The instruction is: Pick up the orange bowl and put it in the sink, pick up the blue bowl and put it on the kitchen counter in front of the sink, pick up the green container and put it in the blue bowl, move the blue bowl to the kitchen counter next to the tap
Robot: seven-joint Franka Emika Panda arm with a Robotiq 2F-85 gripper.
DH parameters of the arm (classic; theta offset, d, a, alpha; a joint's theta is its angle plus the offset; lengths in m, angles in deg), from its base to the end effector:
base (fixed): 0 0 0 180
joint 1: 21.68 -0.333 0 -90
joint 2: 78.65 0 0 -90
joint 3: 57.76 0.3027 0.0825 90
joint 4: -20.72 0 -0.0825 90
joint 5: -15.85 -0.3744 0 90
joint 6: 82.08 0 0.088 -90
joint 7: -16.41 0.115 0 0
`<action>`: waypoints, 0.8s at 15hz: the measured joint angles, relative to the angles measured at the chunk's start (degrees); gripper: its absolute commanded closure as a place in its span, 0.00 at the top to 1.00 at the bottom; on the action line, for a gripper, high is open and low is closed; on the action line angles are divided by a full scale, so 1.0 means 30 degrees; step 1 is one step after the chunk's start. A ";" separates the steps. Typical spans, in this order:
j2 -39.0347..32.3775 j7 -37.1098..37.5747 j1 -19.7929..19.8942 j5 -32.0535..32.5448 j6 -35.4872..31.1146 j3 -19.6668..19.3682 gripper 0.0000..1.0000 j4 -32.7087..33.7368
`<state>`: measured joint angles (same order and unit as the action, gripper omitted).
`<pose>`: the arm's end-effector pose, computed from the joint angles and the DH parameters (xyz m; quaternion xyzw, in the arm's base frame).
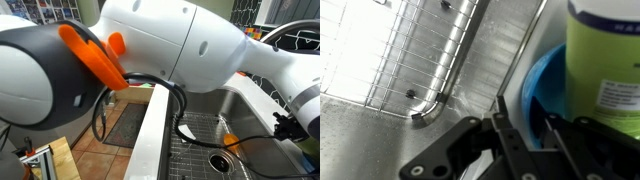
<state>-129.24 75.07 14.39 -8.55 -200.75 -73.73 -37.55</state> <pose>0.5532 -0.5437 0.3348 -0.5436 0.8285 -0.0913 0.0994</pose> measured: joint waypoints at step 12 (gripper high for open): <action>-0.0561 0.0232 0.0386 -0.0013 -0.0001 0.0302 0.70 0.1106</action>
<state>-130.92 75.77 15.55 -8.59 -200.75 -72.82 -34.23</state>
